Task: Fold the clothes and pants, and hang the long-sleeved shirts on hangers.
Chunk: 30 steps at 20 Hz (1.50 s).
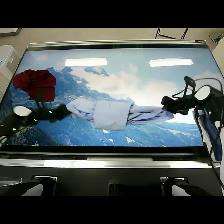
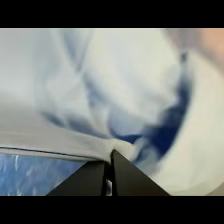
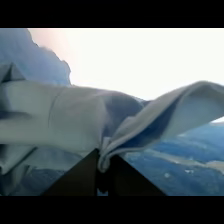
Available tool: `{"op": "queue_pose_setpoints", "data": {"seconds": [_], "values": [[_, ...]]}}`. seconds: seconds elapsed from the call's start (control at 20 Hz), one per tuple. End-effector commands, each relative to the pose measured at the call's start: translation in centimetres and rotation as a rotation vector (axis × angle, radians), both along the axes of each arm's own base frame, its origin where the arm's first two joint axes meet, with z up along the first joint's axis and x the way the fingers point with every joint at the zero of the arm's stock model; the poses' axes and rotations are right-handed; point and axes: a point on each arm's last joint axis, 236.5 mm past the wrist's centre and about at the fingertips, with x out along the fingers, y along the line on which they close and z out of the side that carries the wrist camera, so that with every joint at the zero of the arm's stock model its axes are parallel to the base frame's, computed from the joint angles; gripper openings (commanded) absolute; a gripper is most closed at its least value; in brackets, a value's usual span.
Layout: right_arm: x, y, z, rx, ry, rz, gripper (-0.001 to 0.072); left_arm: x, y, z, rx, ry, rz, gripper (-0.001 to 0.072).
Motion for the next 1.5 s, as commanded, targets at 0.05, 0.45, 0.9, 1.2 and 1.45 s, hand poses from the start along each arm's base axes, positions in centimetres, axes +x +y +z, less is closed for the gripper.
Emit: {"op": "queue_pose_setpoints", "data": {"seconds": [0.05, 0.45, 0.9, 1.2, 1.45], "values": [[4.8, -2.6, 12.9, -0.162, -0.339, 0.029, 0.0038, 2.9, 5.1, 26.6, 0.152, -0.647, 0.085, 0.0022], [-4.1, -4.4, 36.0, -0.358, -0.805, -0.030, 0.0038, -13.3, 9.7, 52.4, 0.378, -1.227, 0.347, 0.0022], [-10.1, -3.2, 24.2, -0.280, -0.259, 0.077, 0.0038, -10.9, 9.3, 41.3, 0.420, -0.813, 0.186, 0.0022], [-2.1, -1.0, 8.8, -0.082, -0.118, 0.017, 0.0039, -6.9, 6.9, 14.4, 0.183, -0.136, -0.014, 0.0024], [4.3, 2.0, -0.6, 0.179, -0.042, -0.147, 0.0038, -3.5, 4.3, 1.9, 0.015, 0.036, 0.081, 0.0024]]}}
